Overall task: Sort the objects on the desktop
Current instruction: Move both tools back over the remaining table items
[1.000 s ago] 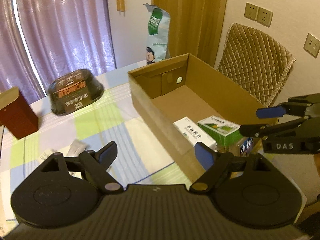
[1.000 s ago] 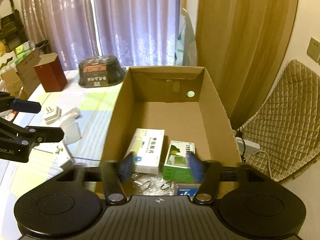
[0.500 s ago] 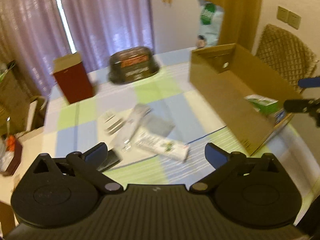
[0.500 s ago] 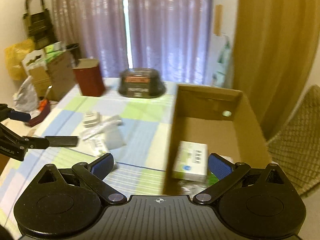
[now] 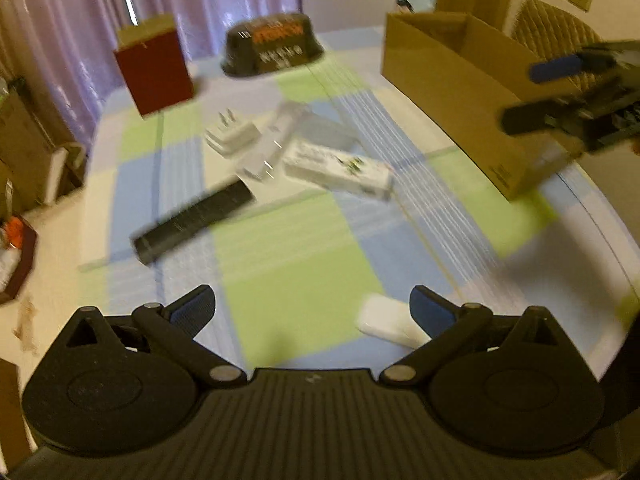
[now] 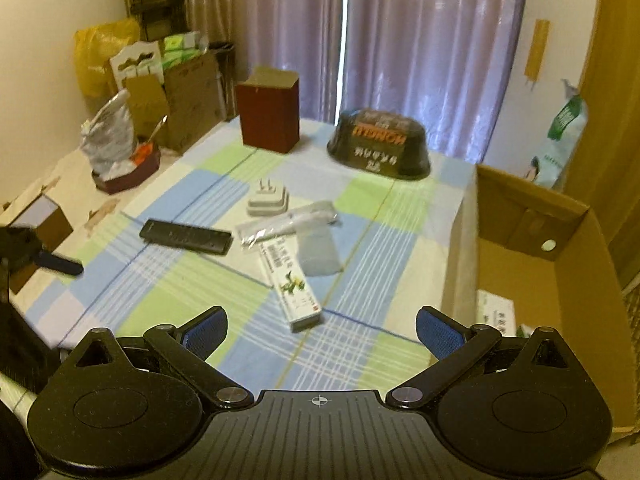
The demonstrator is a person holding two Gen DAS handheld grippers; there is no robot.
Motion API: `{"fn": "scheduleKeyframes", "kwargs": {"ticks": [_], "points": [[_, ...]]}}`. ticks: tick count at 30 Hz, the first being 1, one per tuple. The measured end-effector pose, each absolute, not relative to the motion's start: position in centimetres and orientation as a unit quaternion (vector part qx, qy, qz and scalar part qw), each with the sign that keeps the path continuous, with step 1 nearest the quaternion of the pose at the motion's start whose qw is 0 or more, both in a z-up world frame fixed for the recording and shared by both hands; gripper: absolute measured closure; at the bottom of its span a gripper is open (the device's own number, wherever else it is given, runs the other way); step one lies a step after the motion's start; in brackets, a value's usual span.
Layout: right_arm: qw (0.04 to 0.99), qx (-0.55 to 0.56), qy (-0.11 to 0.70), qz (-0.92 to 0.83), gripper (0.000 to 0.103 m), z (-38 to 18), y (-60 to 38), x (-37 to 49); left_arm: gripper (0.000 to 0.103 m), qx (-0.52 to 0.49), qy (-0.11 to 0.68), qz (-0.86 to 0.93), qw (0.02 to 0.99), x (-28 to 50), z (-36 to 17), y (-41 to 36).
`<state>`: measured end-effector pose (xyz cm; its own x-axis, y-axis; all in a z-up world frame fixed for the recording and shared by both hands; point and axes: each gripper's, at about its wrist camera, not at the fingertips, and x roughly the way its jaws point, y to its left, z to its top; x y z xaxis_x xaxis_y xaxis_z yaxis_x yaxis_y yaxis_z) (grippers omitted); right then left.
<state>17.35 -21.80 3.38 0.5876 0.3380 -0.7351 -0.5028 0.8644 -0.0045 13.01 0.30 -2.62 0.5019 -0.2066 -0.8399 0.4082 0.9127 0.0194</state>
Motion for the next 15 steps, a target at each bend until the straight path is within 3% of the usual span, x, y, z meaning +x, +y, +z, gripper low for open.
{"fn": "scheduleKeyframes", "kwargs": {"ticks": [15], "points": [[0.848, -0.156, 0.425, 0.277, 0.001, -2.6, -17.4, 20.7, 0.002, -0.028, 0.505, -0.121, 0.854, 11.6, -9.7, -2.8]]}}
